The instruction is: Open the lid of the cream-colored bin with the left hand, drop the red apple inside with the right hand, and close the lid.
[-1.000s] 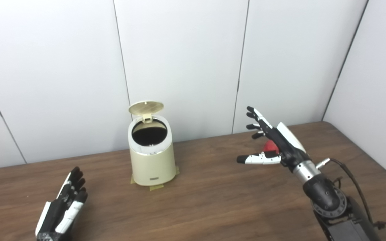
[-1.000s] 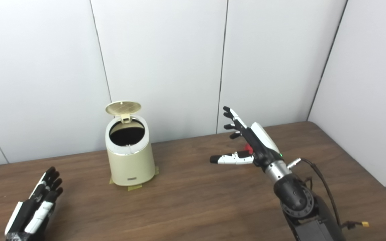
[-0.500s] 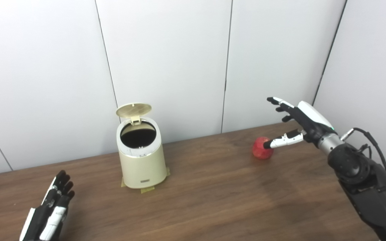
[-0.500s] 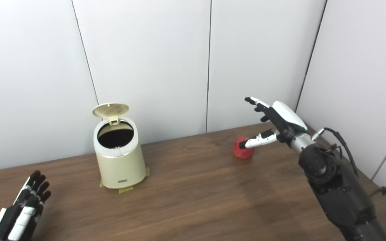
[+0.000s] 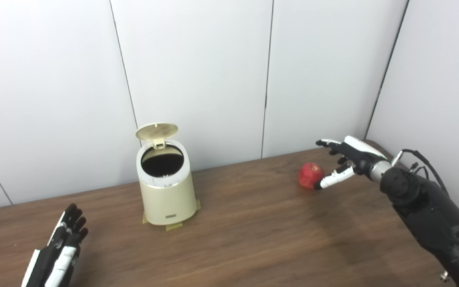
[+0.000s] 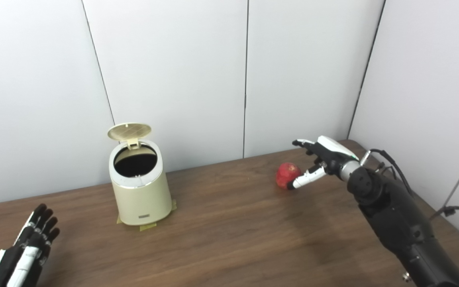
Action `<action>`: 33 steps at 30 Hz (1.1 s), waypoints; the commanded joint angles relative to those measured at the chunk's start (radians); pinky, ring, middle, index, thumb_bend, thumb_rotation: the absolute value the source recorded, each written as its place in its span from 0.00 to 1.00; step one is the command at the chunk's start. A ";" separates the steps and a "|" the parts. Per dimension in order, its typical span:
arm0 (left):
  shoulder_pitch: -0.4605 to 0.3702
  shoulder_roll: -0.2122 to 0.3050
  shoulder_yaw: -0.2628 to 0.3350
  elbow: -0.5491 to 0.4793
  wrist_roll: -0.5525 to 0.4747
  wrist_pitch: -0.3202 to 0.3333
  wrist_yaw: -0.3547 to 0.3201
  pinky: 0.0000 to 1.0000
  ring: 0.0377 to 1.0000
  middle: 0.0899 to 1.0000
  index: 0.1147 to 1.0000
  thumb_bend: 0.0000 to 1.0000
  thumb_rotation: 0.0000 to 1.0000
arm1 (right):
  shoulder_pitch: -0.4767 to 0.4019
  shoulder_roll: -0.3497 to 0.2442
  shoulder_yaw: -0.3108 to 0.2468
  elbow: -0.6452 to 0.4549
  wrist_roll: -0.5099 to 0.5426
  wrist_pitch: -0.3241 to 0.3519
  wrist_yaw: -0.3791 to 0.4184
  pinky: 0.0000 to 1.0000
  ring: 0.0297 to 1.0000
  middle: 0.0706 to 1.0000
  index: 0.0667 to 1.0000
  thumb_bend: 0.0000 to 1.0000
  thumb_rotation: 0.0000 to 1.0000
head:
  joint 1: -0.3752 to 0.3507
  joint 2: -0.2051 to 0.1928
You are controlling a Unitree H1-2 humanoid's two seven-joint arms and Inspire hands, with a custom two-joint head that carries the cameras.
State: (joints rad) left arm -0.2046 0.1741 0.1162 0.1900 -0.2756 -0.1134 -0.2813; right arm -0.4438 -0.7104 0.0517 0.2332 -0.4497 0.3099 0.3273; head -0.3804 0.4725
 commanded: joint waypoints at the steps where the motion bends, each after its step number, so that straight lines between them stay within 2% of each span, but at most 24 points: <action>1: -0.020 0.007 0.000 -0.038 -0.011 -0.004 -0.002 1.00 1.00 1.00 1.00 0.85 0.60 | -0.069 -0.010 -0.002 0.025 -0.008 -0.022 -0.045 0.77 0.89 0.93 0.92 0.82 0.29 | 0.000 0.001; 5: -0.016 0.004 0.002 -0.053 -0.024 0.019 -0.004 1.00 1.00 1.00 1.00 0.84 0.59 | -0.081 0.009 0.005 0.085 -0.001 -0.061 -0.078 0.78 0.88 0.92 0.91 0.82 0.26 | 0.007 0.005; 8: -0.010 0.005 0.000 -0.064 -0.009 0.020 0.002 1.00 1.00 1.00 1.00 0.85 0.59 | -0.090 0.028 0.002 0.131 0.019 -0.091 -0.097 0.80 0.89 0.92 0.91 0.84 0.27 | 0.008 0.008; 11: -0.008 0.010 -0.002 -0.071 0.004 0.028 0.008 1.00 1.00 1.00 1.00 0.84 0.60 | -0.101 0.037 0.008 0.177 0.024 -0.122 -0.107 0.77 0.87 0.92 0.91 0.85 0.30 | 0.007 0.010; 22: -0.005 0.013 -0.004 -0.080 0.017 0.056 0.017 1.00 1.00 1.00 1.00 0.86 0.61 | -0.118 0.064 0.056 0.237 -0.002 -0.156 -0.142 0.74 0.84 0.90 0.90 0.85 0.35 | 0.022 0.024; 25: -0.004 0.011 -0.003 -0.080 0.015 0.054 0.017 1.00 1.00 1.00 1.00 0.87 0.60 | -0.123 0.070 0.064 0.245 0.005 -0.161 -0.136 0.70 0.82 0.90 0.90 0.86 0.35 | 0.024 0.026; 26: -0.004 0.012 -0.004 -0.080 0.016 0.052 0.016 1.00 1.00 1.00 1.00 0.87 0.60 | -0.125 0.070 0.066 0.249 0.009 -0.164 -0.135 0.66 0.79 0.89 0.90 0.86 0.33 | 0.024 0.027; 28: -0.003 0.013 -0.004 -0.078 0.014 0.049 0.013 1.00 1.00 1.00 1.00 0.85 0.60 | -0.127 0.070 0.074 0.248 0.007 -0.163 -0.131 0.64 0.75 0.82 0.87 0.85 0.30 | 0.025 0.028; 30: -0.002 0.012 -0.003 -0.081 0.010 0.053 0.012 1.00 1.00 1.00 1.00 0.85 0.60 | -0.124 0.069 0.080 0.232 0.005 -0.160 -0.131 0.59 0.67 0.73 0.77 0.80 0.23 | 0.027 0.030; 31: -0.001 0.012 -0.004 -0.082 0.012 0.053 0.013 1.00 1.00 1.00 1.00 0.85 0.60 | -0.119 0.071 0.081 0.212 0.002 -0.149 -0.129 0.49 0.55 0.59 0.69 0.68 0.12 | 0.028 0.031; 33: -0.001 0.014 -0.005 -0.080 0.012 0.052 0.011 1.00 1.00 1.00 1.00 0.86 0.60 | -0.115 0.077 0.080 0.205 0.000 -0.145 -0.142 0.37 0.40 0.43 0.53 0.56 0.02 | 0.028 0.031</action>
State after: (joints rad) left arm -0.1792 0.1753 0.1123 0.1459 -0.2612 -0.0471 -0.2696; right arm -0.5217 -0.6281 0.1381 0.4662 -0.4502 0.1792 0.2001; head -0.3513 0.5031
